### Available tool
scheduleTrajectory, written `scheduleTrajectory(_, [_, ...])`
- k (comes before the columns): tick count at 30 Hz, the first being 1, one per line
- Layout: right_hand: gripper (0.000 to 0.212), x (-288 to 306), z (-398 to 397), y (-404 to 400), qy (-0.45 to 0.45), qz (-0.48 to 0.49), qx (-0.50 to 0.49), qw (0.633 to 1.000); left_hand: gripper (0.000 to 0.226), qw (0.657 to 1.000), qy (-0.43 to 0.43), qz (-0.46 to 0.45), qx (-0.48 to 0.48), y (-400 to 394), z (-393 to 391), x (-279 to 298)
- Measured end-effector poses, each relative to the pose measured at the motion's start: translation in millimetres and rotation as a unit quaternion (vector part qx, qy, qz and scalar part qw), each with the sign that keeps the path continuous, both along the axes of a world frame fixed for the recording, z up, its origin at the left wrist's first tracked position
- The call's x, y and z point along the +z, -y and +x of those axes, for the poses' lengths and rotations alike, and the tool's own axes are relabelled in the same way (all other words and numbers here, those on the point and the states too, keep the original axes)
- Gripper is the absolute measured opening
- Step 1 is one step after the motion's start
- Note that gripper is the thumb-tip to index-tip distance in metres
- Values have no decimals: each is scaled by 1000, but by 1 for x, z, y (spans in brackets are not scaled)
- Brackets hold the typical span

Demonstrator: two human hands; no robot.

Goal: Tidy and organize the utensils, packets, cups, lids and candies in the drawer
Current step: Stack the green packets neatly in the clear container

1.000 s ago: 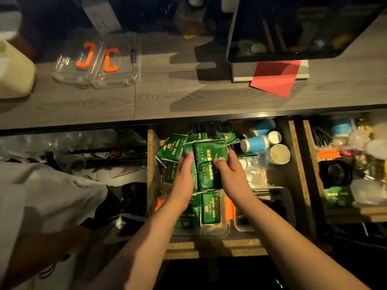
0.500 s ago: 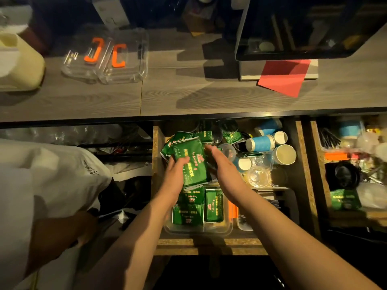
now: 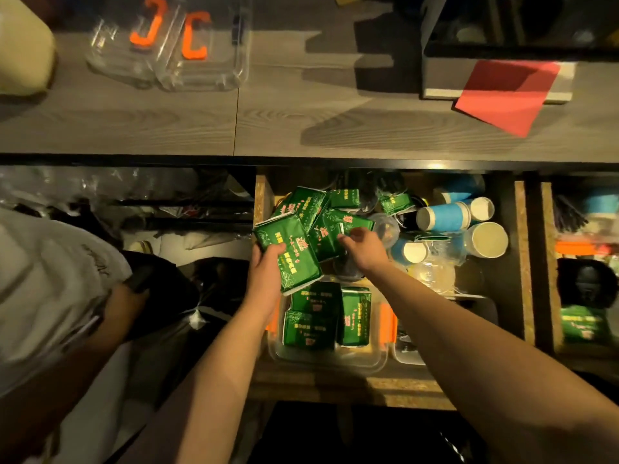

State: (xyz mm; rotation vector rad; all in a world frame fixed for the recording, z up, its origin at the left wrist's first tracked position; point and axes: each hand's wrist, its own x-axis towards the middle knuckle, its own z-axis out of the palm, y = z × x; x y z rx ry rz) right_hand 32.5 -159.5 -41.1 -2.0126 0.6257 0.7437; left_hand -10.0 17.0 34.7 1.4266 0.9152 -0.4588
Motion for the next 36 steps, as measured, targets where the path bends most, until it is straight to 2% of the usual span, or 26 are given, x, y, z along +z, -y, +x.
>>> scheduleTrajectory(3, [76, -19, 11, -17, -13, -52, 39, 998, 84, 1000, -10, -3, -5, -2, 1, -8])
scheduleTrajectory(5, [82, -26, 15, -24, -5, -92, 30, 995, 85, 1000, -13, -6, -4, -3, 2, -12])
scheduleTrajectory(8, [82, -32, 16, -33, 9, -128, 22, 991, 69, 1000, -12, -7, 3, -8, 4, -14])
scheduleTrajectory(11, [88, -40, 15, -38, 32, -206, 79, 975, 41, 1000, 2, -6, 0, -12, 6, -16])
scheduleTrajectory(12, [91, -42, 15, -39, 36, -228, 99, 968, 40, 1000, 3, -10, 2, -14, 6, -18])
scheduleTrajectory(14, [95, -44, 17, -38, 39, -248, 119, 961, 56, 1000, -1, -11, -3, -17, 6, -20])
scheduleTrajectory(16, [95, -45, 22, -36, 38, -244, 130, 960, 74, 1000, -10, -8, -3, -18, 6, -22])
scheduleTrajectory(17, [94, -47, 25, -35, 30, -238, 134, 962, 77, 1000, -15, -9, -1, -19, 7, -23])
scheduleTrajectory(19, [87, -50, 30, -31, 0, -207, 127, 970, 61, 1000, -23, -6, -7, -20, 8, -22])
scheduleTrajectory(21, [70, -53, 32, -28, -34, -114, 78, 990, 38, 1000, -19, -9, -5, -20, 9, -23])
scheduleTrajectory(23, [57, -50, 30, -25, -52, -10, -5, 999, 32, 1000, -17, -5, -4, -20, 9, -23])
scheduleTrajectory(25, [60, -43, 26, -20, -38, 34, -45, 998, 38, 1000, -13, 0, -6, -18, 8, -21])
scheduleTrajectory(27, [63, -38, 19, -13, 6, 14, -39, 999, 49, 1000, -19, 0, -10, -17, 6, -20])
scheduleTrajectory(30, [49, -36, 7, -3, 74, -60, 8, 995, 44, 1000, -19, 0, -9, -13, 4, -16])
scheduleTrajectory(32, [49, -36, 4, 0, 70, -50, 6, 996, 47, 1000, -18, 4, -11, -9, 3, -15])
scheduleTrajectory(34, [50, -33, 6, 1, 39, -19, -35, 998, 59, 1000, -14, 3, -14, -6, 2, -14])
scheduleTrajectory(36, [43, -30, 7, 5, 19, 0, -86, 996, 57, 1000, -12, -1, -16, -4, 1, -13])
